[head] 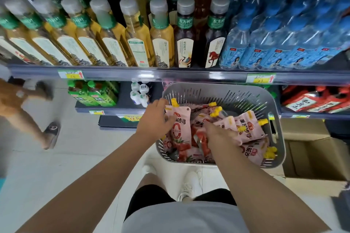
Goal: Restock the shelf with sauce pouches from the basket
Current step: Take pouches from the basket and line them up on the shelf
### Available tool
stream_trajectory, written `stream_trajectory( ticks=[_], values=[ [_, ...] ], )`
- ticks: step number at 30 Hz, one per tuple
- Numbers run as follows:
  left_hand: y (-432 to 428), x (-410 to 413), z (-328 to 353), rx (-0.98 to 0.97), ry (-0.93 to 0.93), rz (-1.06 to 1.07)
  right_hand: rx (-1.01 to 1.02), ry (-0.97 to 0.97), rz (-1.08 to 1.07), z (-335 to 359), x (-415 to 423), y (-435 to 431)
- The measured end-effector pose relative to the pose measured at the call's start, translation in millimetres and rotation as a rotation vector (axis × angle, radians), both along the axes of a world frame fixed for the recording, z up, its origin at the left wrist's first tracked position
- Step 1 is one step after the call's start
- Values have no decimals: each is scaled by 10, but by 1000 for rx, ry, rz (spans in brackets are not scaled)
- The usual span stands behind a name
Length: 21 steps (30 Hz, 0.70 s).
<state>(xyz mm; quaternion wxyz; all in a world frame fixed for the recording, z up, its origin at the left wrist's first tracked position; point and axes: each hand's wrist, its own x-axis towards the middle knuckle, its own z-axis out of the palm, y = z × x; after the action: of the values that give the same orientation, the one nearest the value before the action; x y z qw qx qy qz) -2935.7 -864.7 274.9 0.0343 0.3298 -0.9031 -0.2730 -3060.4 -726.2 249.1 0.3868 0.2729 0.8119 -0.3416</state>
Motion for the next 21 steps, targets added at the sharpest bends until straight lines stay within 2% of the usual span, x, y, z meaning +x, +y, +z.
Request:
stream_trajectory(
  ticks=[2,4,7,9,13,17,19,21],
  values=[
    [82,-94,-27,-171,-192,-82,-17,-4,84,362,65,-20],
    [180,-178,-35,-345,-378,-149,28,123,124,207,-81,-40],
    [314,-246,-135,-455,-504,-211,139,228,145,208,-213,-4],
    [379,-273,-249,-418,-533,-208,137,267,163,298,-304,86],
    [492,-348,-486,-190,-565,-153,53,253,159,415,-495,325],
    [528,-364,-611,-148,-471,-291,-134,183,120,472,-557,485],
    [525,-381,-643,-118,-456,-387,-134,202,145,503,-573,570],
    [498,-403,-686,-7,-381,-323,-140,207,170,543,-540,581]
  ],
)
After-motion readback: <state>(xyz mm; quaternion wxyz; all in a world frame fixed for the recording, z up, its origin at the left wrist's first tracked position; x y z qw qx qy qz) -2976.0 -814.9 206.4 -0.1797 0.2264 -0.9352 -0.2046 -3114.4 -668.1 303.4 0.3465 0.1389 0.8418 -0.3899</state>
